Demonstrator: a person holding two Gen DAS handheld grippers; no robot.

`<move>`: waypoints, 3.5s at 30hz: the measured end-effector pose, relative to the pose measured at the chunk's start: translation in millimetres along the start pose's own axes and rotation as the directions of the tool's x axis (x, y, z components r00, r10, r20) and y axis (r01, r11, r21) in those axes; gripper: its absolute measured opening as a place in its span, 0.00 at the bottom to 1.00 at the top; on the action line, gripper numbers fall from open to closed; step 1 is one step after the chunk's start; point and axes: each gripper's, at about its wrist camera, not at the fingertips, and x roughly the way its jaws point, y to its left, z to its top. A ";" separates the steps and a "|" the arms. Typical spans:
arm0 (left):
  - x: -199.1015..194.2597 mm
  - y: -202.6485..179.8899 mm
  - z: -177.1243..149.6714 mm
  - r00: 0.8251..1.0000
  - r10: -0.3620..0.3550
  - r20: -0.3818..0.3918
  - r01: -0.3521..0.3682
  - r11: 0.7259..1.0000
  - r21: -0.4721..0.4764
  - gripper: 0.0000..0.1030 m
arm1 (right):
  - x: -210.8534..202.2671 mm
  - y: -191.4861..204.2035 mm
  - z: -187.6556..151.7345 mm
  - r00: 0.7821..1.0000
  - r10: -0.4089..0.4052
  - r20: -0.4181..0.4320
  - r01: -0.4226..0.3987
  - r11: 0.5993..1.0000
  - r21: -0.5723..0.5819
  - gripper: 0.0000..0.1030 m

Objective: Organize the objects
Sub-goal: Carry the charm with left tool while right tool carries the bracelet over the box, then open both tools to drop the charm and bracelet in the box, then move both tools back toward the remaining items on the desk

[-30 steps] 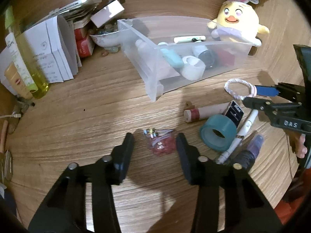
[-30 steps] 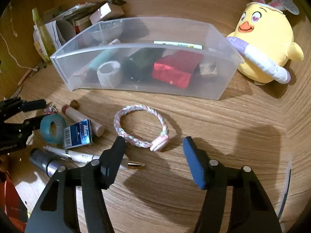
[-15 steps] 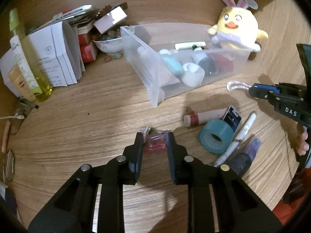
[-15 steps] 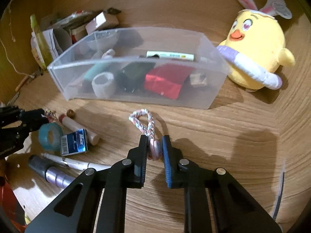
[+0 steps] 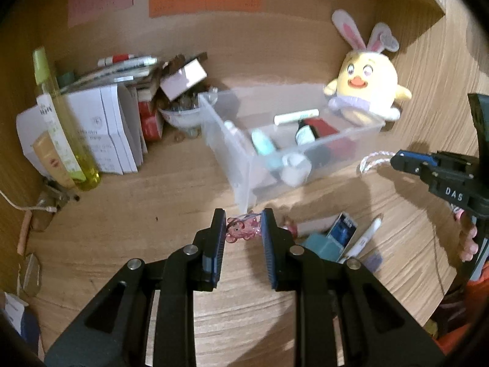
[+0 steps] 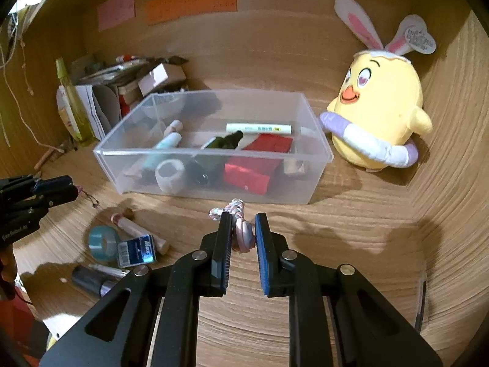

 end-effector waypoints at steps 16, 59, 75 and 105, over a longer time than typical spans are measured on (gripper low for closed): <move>-24.7 -15.0 41.1 0.988 -0.033 0.150 0.035 0.999 -0.010 0.22 | -33.1 2.7 28.7 0.990 0.020 0.138 -0.022 1.000 0.014 0.13; 76.5 -14.5 90.1 0.997 -0.065 0.033 0.067 0.995 -0.068 0.22 | 67.4 -14.2 77.3 1.000 -0.014 0.028 0.014 1.000 0.012 0.13; 82.6 -26.2 86.0 0.997 -0.071 0.007 0.071 0.997 -0.016 0.30 | 83.8 -12.8 74.8 0.999 -0.024 -0.038 0.024 1.000 0.007 0.21; 18.0 -27.0 38.8 0.999 -0.022 0.032 0.022 1.000 -0.013 0.91 | -4.2 20.1 32.7 0.997 0.011 0.074 -0.005 0.996 -0.086 0.68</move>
